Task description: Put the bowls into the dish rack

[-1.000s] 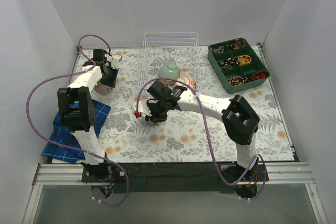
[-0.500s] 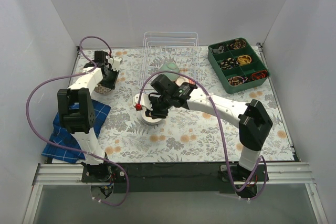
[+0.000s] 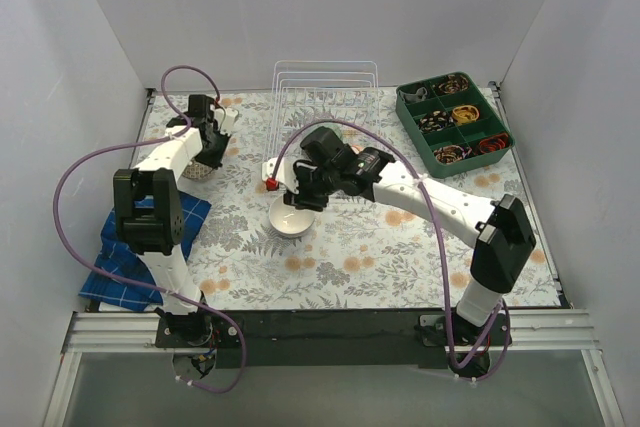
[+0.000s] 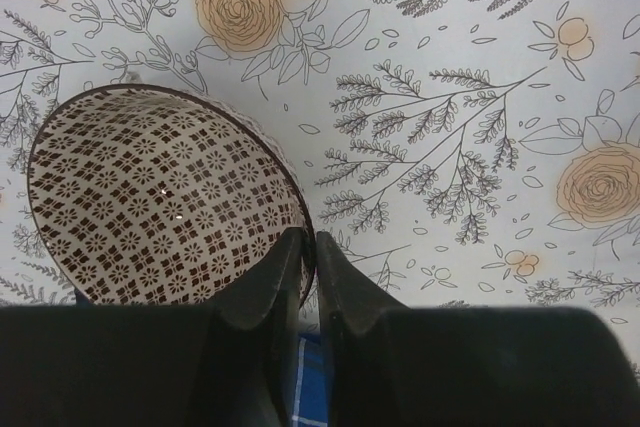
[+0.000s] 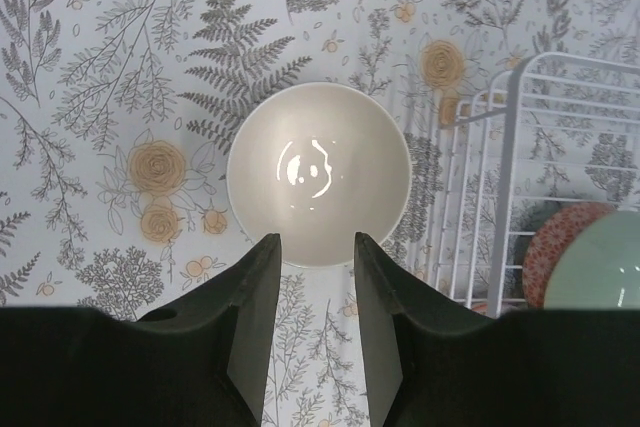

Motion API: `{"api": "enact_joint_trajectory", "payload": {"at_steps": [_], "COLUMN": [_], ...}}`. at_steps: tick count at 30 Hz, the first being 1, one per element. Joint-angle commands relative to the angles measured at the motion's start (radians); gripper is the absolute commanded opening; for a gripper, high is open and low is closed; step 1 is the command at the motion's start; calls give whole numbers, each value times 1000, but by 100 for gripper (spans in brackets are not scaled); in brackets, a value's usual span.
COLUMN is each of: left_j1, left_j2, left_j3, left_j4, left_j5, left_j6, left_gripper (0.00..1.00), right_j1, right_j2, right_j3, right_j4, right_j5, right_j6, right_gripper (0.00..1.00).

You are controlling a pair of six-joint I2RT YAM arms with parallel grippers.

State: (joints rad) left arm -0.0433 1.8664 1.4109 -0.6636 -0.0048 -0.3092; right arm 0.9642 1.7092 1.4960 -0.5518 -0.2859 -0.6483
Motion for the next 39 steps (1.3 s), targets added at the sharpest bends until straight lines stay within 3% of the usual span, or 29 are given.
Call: {"api": "enact_joint_trajectory", "payload": {"at_steps": [1,6,11,20,22,33,37,39], "left_j1": [-10,-32,-61,-171,-179,-185,-168,-161], "left_j2": [-127,-167,-128,-47,-23,28,-79,-69], "left_j3": [113,317,508,632,655,501,200,145], "left_j4": [-88,-207,-326,-231,-212,-61,356,387], "left_j5": [3,106,325,578,692,1086,1140,1200], "left_j6": [-7,-50,-137,-287,-310,-527,-770,-814], "left_gripper": [0,0,0,0,0,0,0,0], "right_j1": [-63,-157,-260,-413,-449,-533,-533,-533], "right_j2": [-68,-74,-63,-31,-19,44,70,81], "right_j3": [82,133,162,153,164,173,175,184], "right_j4": [15,15,16,73,73,56,44,39], "right_j5": [18,-9,-9,-55,-65,-137,-145,-154], "right_j6": [58,139,194,285,311,374,374,371], "right_gripper": [43,43,43,43,43,43,43,42]}}
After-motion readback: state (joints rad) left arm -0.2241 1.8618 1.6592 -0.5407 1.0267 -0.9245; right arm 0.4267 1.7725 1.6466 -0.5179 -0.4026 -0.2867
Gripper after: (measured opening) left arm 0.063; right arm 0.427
